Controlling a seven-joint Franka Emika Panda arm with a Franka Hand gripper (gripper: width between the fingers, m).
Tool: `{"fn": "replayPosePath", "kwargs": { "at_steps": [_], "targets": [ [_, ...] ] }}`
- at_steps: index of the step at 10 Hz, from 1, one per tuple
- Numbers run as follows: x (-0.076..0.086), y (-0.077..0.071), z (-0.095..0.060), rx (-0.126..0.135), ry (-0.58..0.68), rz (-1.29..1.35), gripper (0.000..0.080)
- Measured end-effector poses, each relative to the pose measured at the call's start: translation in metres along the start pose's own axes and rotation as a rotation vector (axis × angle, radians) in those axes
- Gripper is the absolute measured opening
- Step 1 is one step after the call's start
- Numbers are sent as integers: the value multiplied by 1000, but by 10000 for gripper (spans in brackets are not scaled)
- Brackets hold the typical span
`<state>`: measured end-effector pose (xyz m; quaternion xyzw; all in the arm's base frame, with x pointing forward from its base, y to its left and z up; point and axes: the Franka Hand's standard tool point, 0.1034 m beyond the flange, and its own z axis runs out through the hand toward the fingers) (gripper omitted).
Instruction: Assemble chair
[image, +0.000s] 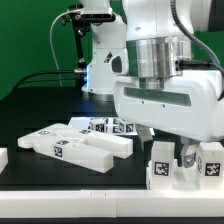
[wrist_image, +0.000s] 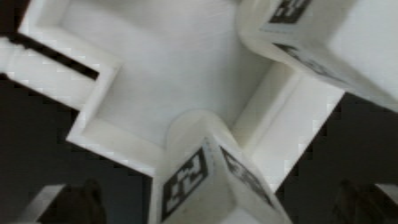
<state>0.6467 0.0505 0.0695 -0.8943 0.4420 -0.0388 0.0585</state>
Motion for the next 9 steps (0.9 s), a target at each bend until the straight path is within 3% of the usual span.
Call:
{"fn": "replayPosePath", "kwargs": {
  "at_steps": [1,3,4,5,6,9],
  "targets": [
    [4,-1,-2,-10,19,-240,649],
    [6,-1,-2,-6,25,-304,639],
    [6,-1,-2,-6,25,-293,467],
    [6,-1,-2,-6,25,-287,467],
    [6,-1,-1,-7,25,-258,284],
    [8,1,-2,-8,25,50,286]
  ]
}}
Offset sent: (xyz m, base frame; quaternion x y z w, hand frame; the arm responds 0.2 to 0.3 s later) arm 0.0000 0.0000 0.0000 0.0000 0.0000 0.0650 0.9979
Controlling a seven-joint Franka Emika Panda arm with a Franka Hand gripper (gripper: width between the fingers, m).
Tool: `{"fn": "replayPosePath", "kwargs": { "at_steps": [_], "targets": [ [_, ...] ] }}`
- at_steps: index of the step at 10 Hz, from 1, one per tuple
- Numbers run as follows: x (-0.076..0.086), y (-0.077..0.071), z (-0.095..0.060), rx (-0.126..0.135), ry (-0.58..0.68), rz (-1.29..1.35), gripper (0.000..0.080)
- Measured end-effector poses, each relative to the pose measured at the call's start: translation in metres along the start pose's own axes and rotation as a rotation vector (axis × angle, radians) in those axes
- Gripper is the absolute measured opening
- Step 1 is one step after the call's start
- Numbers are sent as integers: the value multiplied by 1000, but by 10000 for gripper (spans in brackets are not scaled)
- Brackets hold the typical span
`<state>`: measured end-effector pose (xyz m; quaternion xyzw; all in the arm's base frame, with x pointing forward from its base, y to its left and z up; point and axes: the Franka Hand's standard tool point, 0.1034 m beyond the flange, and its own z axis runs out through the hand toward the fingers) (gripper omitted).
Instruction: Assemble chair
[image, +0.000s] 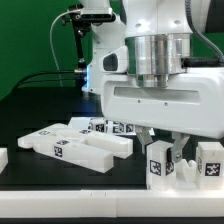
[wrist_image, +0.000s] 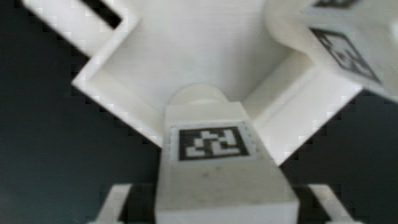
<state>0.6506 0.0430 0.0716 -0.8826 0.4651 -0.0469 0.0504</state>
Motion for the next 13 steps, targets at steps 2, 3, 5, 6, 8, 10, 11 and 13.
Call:
{"fn": "replayPosePath", "kwargs": {
  "at_steps": [2,3,5,6,8,10,11,13],
  "targets": [
    [1,2,0,-2,-16,381,286],
    [0,1,0,4,-29,590,286],
    [0,4,0,-5,-50,789,287],
    [-3,5,0,-20,-54,843,287],
    [-3,6,0,-23,-51,863,287],
    [-5,4,0,-22,-50,854,369],
    [-11,-2,-7,-12,-54,822,549],
    [-16,-6,-23,-3,-70,775,626]
  ]
}}
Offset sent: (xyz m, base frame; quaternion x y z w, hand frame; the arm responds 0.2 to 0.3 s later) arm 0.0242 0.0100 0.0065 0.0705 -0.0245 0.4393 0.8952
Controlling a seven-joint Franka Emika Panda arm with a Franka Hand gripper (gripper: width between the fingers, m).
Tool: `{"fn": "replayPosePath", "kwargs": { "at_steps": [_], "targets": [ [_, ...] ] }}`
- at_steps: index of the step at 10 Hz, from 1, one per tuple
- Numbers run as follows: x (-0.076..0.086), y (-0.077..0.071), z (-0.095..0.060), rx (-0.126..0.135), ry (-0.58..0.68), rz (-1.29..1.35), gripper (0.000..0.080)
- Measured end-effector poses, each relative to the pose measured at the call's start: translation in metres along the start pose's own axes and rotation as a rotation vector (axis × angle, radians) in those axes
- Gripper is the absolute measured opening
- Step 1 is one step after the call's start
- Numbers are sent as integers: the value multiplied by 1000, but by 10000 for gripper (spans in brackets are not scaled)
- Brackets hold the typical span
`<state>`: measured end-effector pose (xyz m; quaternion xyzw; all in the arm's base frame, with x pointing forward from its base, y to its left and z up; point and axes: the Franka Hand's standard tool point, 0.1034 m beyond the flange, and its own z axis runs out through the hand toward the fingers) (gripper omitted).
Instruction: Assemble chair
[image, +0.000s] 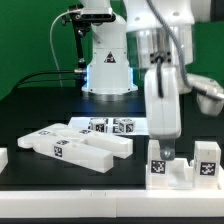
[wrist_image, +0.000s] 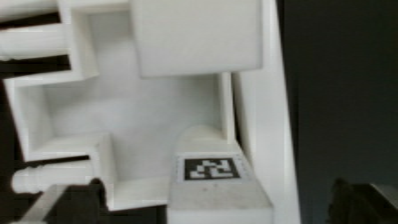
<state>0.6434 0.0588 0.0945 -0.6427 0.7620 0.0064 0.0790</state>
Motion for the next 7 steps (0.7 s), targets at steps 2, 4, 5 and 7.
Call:
{"fn": "replayPosePath", "kwargs": {
  "at_steps": [2,4,5,7],
  "targets": [
    [1,1,3,-2,2,0,645],
    [1,1,3,-3,3,-4,649],
    [0,1,3,-4,3,-44,649],
    [-13,6,-9,1,-8,-167,649]
  ]
}}
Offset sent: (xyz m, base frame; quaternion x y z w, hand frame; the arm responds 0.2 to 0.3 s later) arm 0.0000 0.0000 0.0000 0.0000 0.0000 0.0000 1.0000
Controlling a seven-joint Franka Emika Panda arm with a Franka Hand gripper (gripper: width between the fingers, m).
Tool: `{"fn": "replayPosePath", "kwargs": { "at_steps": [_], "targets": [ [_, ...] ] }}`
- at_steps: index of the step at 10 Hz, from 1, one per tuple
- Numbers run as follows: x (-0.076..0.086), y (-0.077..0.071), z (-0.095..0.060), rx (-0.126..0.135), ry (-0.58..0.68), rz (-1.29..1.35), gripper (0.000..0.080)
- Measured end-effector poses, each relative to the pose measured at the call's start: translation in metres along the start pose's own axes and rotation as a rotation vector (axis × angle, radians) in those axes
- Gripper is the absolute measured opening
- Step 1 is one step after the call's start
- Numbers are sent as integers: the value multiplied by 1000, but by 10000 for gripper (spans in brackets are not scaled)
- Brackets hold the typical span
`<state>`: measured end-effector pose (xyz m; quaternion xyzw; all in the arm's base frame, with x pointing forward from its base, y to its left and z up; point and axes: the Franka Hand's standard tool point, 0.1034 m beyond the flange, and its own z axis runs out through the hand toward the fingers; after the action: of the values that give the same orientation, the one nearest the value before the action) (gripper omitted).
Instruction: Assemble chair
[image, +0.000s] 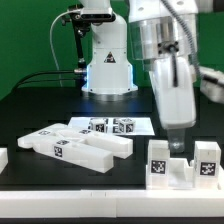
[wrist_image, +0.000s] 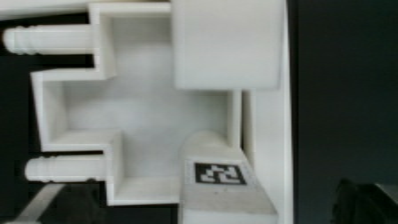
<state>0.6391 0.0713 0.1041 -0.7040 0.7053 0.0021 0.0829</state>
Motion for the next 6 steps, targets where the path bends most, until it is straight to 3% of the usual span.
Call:
{"fn": "replayPosePath", "kwargs": {
  "at_steps": [2,6],
  "targets": [
    [2,7,-4,38,18,-372,649],
    [3,9,-2,37,27,-637,649]
  ]
}}
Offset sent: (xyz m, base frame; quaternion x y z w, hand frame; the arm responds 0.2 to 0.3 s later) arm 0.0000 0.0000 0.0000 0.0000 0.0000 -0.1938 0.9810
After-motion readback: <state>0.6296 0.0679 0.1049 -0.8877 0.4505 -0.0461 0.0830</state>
